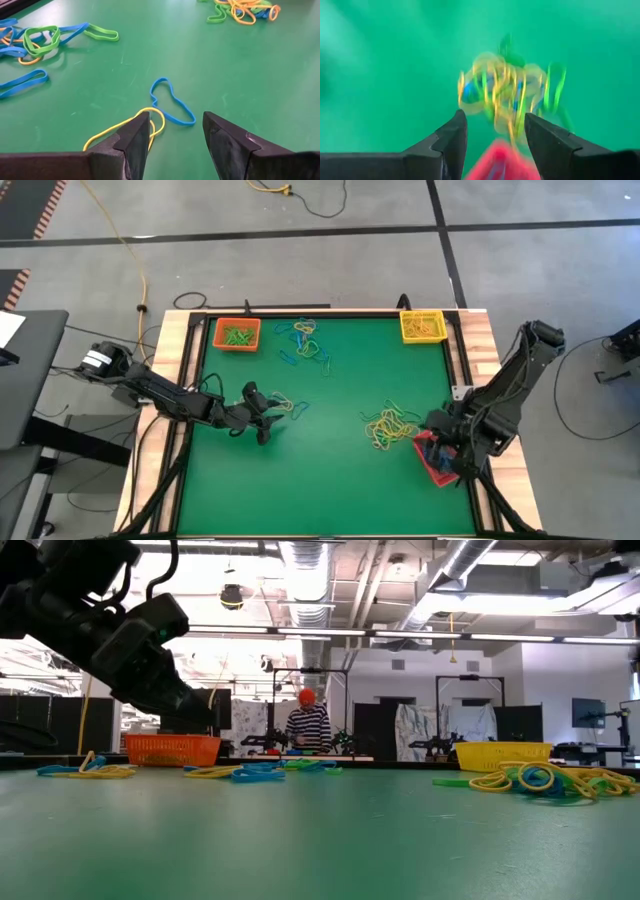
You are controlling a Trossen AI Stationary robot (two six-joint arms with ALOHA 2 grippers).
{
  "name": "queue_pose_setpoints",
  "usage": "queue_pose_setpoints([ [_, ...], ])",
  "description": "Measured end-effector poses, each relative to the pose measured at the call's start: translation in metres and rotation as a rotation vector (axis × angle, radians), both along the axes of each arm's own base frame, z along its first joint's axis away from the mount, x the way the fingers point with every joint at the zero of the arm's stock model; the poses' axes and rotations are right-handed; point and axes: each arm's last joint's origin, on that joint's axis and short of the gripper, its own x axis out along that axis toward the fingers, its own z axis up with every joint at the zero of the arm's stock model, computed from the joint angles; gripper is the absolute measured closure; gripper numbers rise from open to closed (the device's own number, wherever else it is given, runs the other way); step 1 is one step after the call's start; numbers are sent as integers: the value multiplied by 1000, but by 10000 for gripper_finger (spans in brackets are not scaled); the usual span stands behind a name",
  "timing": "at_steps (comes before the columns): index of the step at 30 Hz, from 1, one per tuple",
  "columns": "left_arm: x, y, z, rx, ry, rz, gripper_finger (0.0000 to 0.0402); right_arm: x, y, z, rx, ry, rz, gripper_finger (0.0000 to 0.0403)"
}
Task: Sort rubber bands into baskets
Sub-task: Put the blue rubber band into the red bin
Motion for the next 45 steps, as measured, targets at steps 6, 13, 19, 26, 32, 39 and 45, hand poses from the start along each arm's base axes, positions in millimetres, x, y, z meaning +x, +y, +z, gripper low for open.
queue_pose_setpoints([
  [6, 1, 2, 1, 22, -7, 3, 228, 25, -5, 6, -256, -167, 12, 180],
  [13, 3, 16, -1, -44, 22, 24, 228, 61, -13, -6, -498, -127, -10, 180],
  [19, 5, 32, 1, -71, 243, 112, 228, 91, -24, -23, -590, -24, -23, 180],
  [26, 19, 37, 36, -87, 400, 141, 228, 111, -37, -36, -608, 53, -12, 180],
  [32, 8, 39, 53, -147, 588, 274, 228, 118, -42, -38, -566, 68, 18, 180],
  [39, -11, 32, 32, -257, 689, 353, 228, 119, -40, -38, -563, 64, 30, 180],
  [45, -24, 29, 15, -316, 708, 429, 228, 119, -40, -38, -560, 57, 28, 180],
])
